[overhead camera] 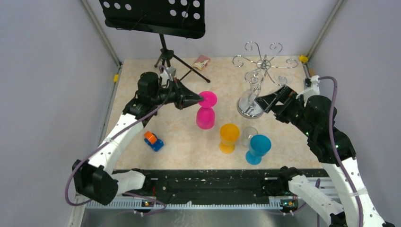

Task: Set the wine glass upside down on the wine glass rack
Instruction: Turn the wine glass upside down at the wine rack.

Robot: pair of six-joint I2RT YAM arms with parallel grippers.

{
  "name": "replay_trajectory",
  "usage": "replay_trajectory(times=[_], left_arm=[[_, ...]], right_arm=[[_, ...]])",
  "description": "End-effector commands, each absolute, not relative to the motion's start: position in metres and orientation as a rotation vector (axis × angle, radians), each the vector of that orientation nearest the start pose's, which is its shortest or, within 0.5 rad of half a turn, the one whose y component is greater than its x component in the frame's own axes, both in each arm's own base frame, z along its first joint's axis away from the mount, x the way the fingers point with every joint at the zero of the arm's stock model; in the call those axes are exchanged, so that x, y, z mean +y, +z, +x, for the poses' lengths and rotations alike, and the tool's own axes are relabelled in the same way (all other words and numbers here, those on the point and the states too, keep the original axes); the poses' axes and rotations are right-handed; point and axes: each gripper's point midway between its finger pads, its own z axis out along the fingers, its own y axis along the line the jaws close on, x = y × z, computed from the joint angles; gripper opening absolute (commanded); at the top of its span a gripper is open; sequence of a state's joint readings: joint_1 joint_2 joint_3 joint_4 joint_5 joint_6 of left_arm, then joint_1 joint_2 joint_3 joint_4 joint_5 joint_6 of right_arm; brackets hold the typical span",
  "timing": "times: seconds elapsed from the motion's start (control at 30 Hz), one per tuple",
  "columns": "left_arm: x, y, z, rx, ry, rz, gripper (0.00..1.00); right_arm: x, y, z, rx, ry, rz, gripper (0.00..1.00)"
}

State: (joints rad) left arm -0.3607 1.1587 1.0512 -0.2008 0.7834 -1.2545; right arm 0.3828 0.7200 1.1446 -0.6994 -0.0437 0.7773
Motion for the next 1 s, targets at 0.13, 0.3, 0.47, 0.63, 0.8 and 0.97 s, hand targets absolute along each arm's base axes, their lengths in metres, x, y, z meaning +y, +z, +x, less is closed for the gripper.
replay_trajectory(times=[0.13, 0.3, 0.47, 0.63, 0.8, 0.97], left_arm=[[-0.289, 0.394, 0.283, 2.041, -1.883, -0.173, 0.00], [-0.304, 0.409, 0.303, 1.967, -1.910, -0.185, 0.00], [-0.325, 0.423, 0.316, 1.933, -1.936, -0.171, 0.00], [-0.344, 0.439, 0.332, 1.871, -1.957, -0.187, 0.00], [-0.360, 0.441, 0.341, 1.866, -1.967, -0.180, 0.00], [-0.365, 0.435, 0.351, 1.871, -1.954, -0.197, 0.00]], right_arm=[[0.115, 0.359, 0.203, 1.827, 0.857, 0.414, 0.98], [0.118, 0.359, 0.196, 1.830, 0.874, 0.355, 0.98], [0.116, 0.370, 0.191, 1.777, 0.888, 0.346, 0.98], [0.125, 0.372, 0.192, 1.769, 0.927, 0.280, 0.98], [0.136, 0.374, 0.195, 1.780, 0.967, 0.232, 0.98], [0.136, 0.375, 0.195, 1.764, 0.974, 0.230, 0.98]])
